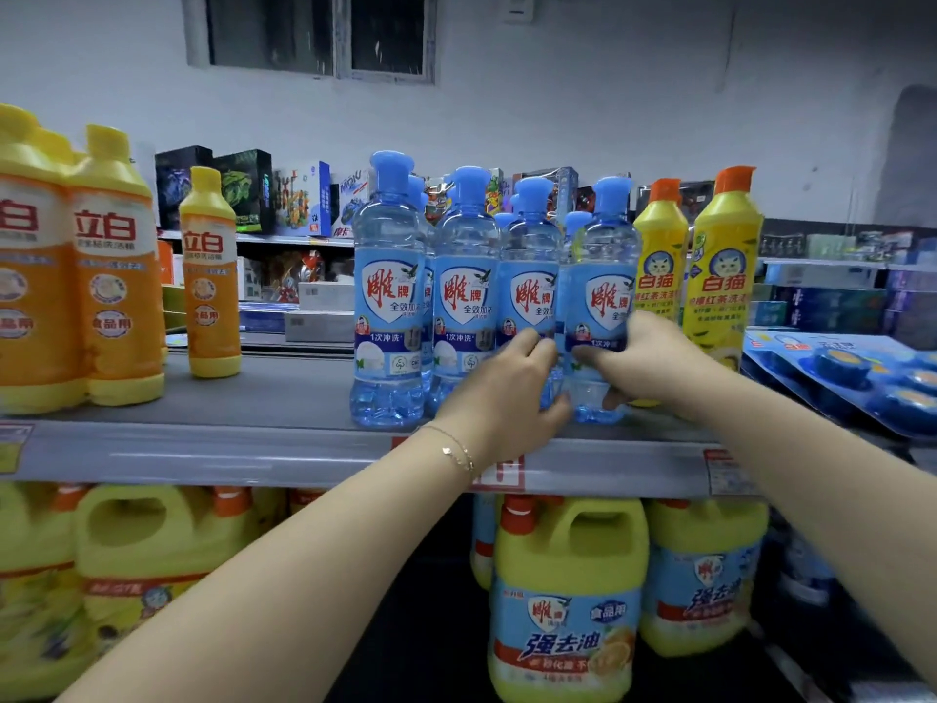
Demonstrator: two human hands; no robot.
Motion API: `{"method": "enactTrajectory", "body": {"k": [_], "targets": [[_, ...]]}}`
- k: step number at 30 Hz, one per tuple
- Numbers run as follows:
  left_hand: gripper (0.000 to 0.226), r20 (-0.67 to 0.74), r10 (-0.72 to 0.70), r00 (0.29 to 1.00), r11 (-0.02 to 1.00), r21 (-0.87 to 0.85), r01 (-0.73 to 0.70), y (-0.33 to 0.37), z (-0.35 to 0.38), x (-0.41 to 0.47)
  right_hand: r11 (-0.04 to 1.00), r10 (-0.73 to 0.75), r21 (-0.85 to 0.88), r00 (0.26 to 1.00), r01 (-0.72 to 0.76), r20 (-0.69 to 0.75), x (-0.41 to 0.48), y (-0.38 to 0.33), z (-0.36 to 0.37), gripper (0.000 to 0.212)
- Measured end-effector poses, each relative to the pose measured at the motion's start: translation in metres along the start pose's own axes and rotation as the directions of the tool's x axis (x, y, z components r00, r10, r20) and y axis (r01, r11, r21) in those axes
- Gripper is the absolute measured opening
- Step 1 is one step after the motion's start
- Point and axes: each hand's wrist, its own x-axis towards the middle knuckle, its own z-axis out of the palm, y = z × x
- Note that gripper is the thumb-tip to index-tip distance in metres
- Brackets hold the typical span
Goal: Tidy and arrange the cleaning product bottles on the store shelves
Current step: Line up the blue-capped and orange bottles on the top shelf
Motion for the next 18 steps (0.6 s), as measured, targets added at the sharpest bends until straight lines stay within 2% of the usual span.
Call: {"method": "enactTrajectory", "body": {"k": [2, 4, 5, 8, 10, 12, 18], "targets": [[0.058, 0.003, 0.01, 1.0, 0.995, -0.103, -0.01, 0.001, -0.002, -0.002, 0.999, -0.038, 0.015, 0.999, 0.038, 0.025, -0.014, -0.003, -0.008, 0.011], [0.082, -0.011, 0.024, 1.0, 0.97, -0.242, -0.026, 0.002, -0.004, -0.005, 0.997, -0.075, 0.017, 0.996, 0.074, 0.042, -0.024, -0.006, -0.011, 0.015], [0.087, -0.044, 0.042, 0.998, 0.96, -0.274, -0.053, 0.002, -0.004, -0.006, 0.995, -0.1, 0.026, 0.994, 0.099, 0.051, -0.027, -0.008, -0.011, 0.015], [0.083, -0.212, 0.1, 0.972, 0.96, -0.237, -0.15, 0.001, -0.004, -0.008, 0.977, -0.181, 0.132, 0.98, 0.169, 0.078, -0.031, -0.01, -0.004, 0.017], [0.08, -0.287, 0.106, 0.952, 0.968, -0.19, -0.165, 0.0, -0.007, -0.011, 0.967, -0.206, 0.165, 0.976, 0.192, 0.07, -0.03, -0.011, 0.0, 0.022], [0.081, -0.288, 0.087, 0.954, 0.972, -0.184, -0.145, -0.004, -0.01, -0.015, 0.963, -0.215, 0.177, 0.975, 0.202, 0.058, -0.028, -0.011, 0.004, 0.029], [0.099, -0.253, 0.001, 0.967, 0.975, -0.213, -0.057, -0.004, -0.013, -0.02, 0.947, -0.245, 0.216, 0.97, 0.239, 0.0, -0.024, -0.012, 0.014, 0.03]]}}
